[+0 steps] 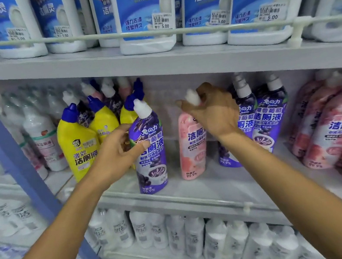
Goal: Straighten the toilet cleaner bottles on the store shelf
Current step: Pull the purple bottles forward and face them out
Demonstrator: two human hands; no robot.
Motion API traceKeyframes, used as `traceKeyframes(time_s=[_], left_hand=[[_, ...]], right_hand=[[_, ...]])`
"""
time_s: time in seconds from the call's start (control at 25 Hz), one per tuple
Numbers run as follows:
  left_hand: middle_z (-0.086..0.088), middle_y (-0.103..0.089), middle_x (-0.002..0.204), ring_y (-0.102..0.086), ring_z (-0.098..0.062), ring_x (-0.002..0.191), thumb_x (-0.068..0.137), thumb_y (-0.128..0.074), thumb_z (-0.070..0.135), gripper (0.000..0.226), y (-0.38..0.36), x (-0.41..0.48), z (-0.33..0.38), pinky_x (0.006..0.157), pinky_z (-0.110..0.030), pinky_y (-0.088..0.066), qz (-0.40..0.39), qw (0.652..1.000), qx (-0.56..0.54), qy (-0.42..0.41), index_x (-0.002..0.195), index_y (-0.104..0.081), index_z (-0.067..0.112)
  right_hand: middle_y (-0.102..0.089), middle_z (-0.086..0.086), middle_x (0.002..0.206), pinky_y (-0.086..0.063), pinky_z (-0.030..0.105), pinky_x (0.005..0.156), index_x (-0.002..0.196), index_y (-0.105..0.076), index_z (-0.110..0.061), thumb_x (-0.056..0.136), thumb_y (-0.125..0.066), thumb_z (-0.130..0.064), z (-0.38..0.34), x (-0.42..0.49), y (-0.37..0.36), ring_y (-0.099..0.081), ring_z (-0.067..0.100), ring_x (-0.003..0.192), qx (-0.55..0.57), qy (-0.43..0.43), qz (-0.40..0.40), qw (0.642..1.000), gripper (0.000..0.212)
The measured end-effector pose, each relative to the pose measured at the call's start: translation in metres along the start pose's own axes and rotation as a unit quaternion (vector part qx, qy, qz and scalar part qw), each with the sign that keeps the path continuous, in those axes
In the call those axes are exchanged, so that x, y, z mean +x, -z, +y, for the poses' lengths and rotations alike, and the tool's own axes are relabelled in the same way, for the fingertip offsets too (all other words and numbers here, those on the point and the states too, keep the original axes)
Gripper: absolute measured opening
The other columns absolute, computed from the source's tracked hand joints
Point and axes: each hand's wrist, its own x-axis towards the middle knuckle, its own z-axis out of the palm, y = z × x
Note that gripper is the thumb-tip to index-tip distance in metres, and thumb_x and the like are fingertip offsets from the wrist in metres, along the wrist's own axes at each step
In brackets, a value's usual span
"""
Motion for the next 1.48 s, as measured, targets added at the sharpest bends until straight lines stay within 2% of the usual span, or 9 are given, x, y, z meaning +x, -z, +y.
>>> traceKeyframes(time_s=[0.16,0.36,0.56,0.84,0.92,1.08,1.16,1.32,1.48], left_hand=[[-0.005,-0.075,0.104,-0.073,-0.016,0.091,0.077,-0.086,0.017,0.046,-0.022,0.002,-0.013,0.074,-0.032,-0.059,0.004,1.0,-0.022,0.017,0.115,-0.06,0.022],[0.002,-0.076,0.101,-0.074,-0.02,0.095,0.078,-0.081,0.0,0.046,-0.044,0.005,-0.02,0.076,-0.028,-0.06,0.005,0.999,-0.024,0.02,0.116,-0.061,0.016],[-0.002,-0.077,0.104,-0.074,-0.019,0.096,0.078,-0.081,0.001,0.044,-0.105,0.015,-0.008,0.081,-0.034,-0.06,-0.064,0.997,-0.045,0.018,0.111,-0.062,0.023],[0.005,-0.076,0.103,-0.074,-0.009,0.091,0.078,-0.083,0.005,0.042,-0.237,0.029,0.021,0.085,-0.032,-0.059,-0.156,0.986,-0.05,-0.032,0.112,-0.059,0.017],[0.005,-0.076,0.105,-0.074,-0.012,0.095,0.078,-0.085,0.011,0.043,-0.26,0.035,0.026,0.091,-0.041,-0.059,-0.168,0.984,-0.036,-0.039,0.112,-0.058,0.016],[0.011,-0.073,0.107,-0.071,-0.014,0.098,0.063,-0.082,0.045,0.07,-0.27,0.048,0.043,0.088,-0.045,-0.058,-0.158,0.985,0.04,-0.063,0.123,-0.051,0.031],[0.013,-0.069,0.113,-0.069,-0.011,0.099,0.065,-0.086,0.036,0.08,-0.267,0.056,0.063,0.086,-0.036,-0.057,-0.147,0.983,0.051,-0.094,0.135,-0.047,0.036],[0.007,-0.07,0.1,-0.069,-0.014,0.092,0.074,-0.086,0.017,0.047,-0.261,0.089,0.104,0.084,-0.034,-0.057,-0.18,0.963,0.133,-0.153,0.114,-0.063,0.018],[0.003,-0.068,0.104,-0.066,-0.018,0.097,0.076,-0.086,0.027,0.05,-0.262,0.109,0.11,0.089,-0.038,-0.055,-0.223,0.939,0.213,-0.154,0.117,-0.059,0.017]], right_hand=[[-0.068,-0.009,0.115,-0.056,0.028,0.086,0.12,-0.058,-0.023,0.07,-0.081,-0.064,0.019,-0.04,-0.004,-0.066,0.006,0.101,0.208,-0.065,-0.104,0.97,0.068],[-0.066,-0.014,0.09,-0.045,0.007,0.056,0.114,-0.053,-0.015,0.072,-0.091,-0.032,0.038,-0.073,0.003,-0.06,-0.012,0.07,0.202,-0.101,-0.112,0.968,0.059],[-0.075,-0.002,0.109,-0.055,0.017,0.077,0.125,-0.057,-0.013,0.073,-0.09,-0.034,0.087,-0.097,0.063,-0.07,0.009,0.094,0.174,-0.072,-0.086,0.978,0.065],[-0.074,-0.01,0.101,-0.053,0.013,0.069,0.128,-0.056,-0.015,0.075,-0.089,-0.036,0.186,-0.116,0.17,-0.068,-0.009,0.082,0.082,-0.137,-0.011,0.987,0.066],[-0.073,-0.011,0.11,-0.056,0.023,0.08,0.139,-0.049,-0.021,0.076,-0.088,-0.036,0.205,-0.119,0.185,-0.069,-0.001,0.094,0.07,-0.149,0.024,0.986,0.076],[-0.066,-0.005,0.122,-0.054,0.033,0.094,0.141,-0.043,-0.021,0.072,-0.088,-0.037,0.215,-0.121,0.186,-0.066,0.014,0.112,0.089,-0.127,0.087,0.984,0.083],[-0.064,-0.001,0.121,-0.054,0.035,0.091,0.14,-0.044,-0.02,0.072,-0.088,-0.041,0.212,-0.107,0.192,-0.064,0.016,0.107,0.057,-0.104,0.117,0.986,0.084],[-0.069,0.0,0.116,-0.051,0.029,0.087,0.135,-0.056,-0.015,0.072,-0.09,-0.04,0.212,-0.07,0.23,-0.063,0.013,0.1,-0.013,-0.051,0.022,0.998,0.075],[-0.064,0.002,0.127,-0.044,0.028,0.095,0.144,-0.049,-0.018,0.073,-0.088,-0.045,0.216,-0.045,0.24,-0.058,0.02,0.114,-0.116,-0.071,-0.07,0.988,0.085]])
